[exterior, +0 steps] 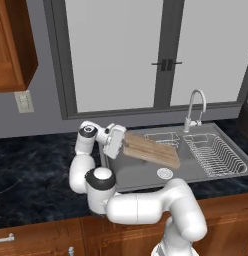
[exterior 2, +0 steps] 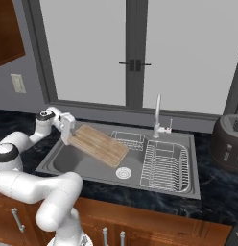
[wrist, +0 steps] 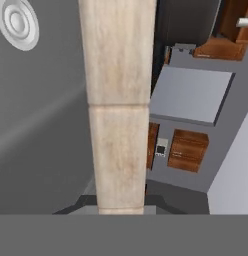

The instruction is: Move the cutting board and knife to the sink. Then move spray from the cabinet to the counter.

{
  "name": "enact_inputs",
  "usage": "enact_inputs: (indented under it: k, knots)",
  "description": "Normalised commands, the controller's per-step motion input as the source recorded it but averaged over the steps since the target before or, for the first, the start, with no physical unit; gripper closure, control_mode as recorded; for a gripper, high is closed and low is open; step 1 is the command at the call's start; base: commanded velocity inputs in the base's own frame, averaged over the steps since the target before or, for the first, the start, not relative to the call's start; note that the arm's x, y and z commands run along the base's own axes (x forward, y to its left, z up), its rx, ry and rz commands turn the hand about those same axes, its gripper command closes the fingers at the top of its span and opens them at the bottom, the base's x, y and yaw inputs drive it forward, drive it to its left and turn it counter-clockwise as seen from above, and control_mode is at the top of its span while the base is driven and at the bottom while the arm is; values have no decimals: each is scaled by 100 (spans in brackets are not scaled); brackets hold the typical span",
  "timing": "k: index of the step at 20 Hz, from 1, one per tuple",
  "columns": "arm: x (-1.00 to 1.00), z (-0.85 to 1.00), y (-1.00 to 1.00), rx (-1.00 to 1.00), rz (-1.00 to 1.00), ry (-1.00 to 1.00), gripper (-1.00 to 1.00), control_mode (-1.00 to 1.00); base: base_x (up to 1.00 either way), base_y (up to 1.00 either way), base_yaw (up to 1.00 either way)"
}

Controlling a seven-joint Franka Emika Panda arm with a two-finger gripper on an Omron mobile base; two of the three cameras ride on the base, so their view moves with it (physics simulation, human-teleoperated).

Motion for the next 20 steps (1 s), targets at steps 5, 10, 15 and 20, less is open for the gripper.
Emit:
enact_inputs:
  k: [5,10,15,20]
  knots:
    - [13,-24,-2,6,1,0,100,-100,0,0,0]
    - [24,-13,-17,3,5,0,100,-100,0,0,0]
    - [17,-16,-19,3,9,0,100,-100,0,0,0]
    - [15,-26,-18,3,10,0,100,-100,0,0,0]
